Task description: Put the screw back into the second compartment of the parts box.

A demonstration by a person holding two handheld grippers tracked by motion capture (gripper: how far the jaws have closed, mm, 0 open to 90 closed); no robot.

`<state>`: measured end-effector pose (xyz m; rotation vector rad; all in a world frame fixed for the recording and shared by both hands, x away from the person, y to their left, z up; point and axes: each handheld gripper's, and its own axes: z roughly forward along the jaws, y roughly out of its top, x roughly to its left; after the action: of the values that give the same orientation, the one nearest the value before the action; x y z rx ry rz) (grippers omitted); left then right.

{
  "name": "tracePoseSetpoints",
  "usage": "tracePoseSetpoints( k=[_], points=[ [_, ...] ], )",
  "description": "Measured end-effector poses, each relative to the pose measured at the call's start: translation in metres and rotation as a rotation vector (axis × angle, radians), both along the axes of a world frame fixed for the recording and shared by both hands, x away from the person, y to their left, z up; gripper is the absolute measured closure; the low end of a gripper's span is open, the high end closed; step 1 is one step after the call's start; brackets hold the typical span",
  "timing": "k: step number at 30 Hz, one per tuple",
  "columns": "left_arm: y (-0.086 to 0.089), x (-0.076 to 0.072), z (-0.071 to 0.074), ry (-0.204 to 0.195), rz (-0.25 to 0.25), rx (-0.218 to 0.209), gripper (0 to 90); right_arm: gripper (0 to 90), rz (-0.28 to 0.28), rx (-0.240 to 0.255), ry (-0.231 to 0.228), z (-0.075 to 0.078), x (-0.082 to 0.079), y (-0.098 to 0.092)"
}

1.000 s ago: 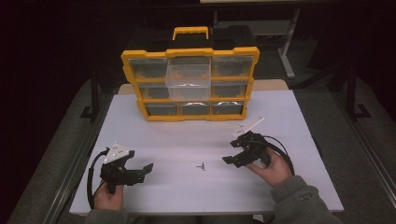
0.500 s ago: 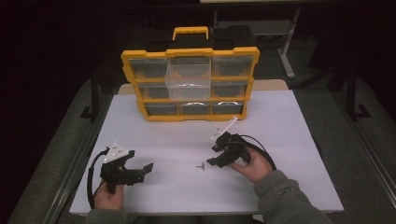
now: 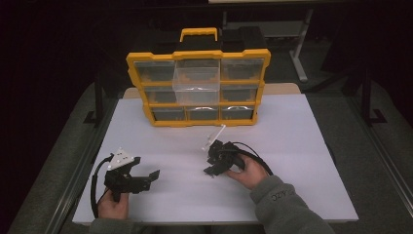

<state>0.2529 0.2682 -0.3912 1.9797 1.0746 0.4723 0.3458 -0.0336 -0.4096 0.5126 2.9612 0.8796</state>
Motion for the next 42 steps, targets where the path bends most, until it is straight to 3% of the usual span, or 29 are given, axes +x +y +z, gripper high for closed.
tracePoseSetpoints(
  k=[8, 14, 18, 23, 28, 37, 42],
  points=[
    [0.0, 0.0, 0.0, 0.0, 0.0, -0.002, 13.9, 71.8, 0.031, -0.062, 0.026, -0.013, 0.001, 0.012],
    [0.0, 0.0, 0.001, -0.001, -0.003, 0.003, 13.9, 81.1, 0.044, -0.101, -0.011, -0.017, -0.001, 0.016],
    [0.0, 0.0, 0.0, 0.0, 0.0, -0.001, 13.9, 86.0, 0.042, -0.101, -0.005, -0.017, 0.0, 0.015],
    [0.0, 0.0, 0.001, -0.004, -0.002, 0.0, 13.9, 86.3, 0.031, -0.092, 0.004, -0.017, 0.002, 0.013],
    [0.001, 0.0, 0.001, -0.002, 0.001, -0.002, 13.9, 86.4, 0.007, -0.028, 0.015, -0.008, 0.005, 0.004],
    [0.0, -0.001, 0.001, -0.012, 0.003, -0.006, 13.9, 86.5, -0.052, 0.04, 0.017, 0.014, 0.012, -0.03],
    [0.0, -0.001, 0.001, -0.007, 0.003, -0.002, 13.9, 86.4, -0.073, 0.07, -0.014, 0.033, 0.021, -0.053]
  ],
)
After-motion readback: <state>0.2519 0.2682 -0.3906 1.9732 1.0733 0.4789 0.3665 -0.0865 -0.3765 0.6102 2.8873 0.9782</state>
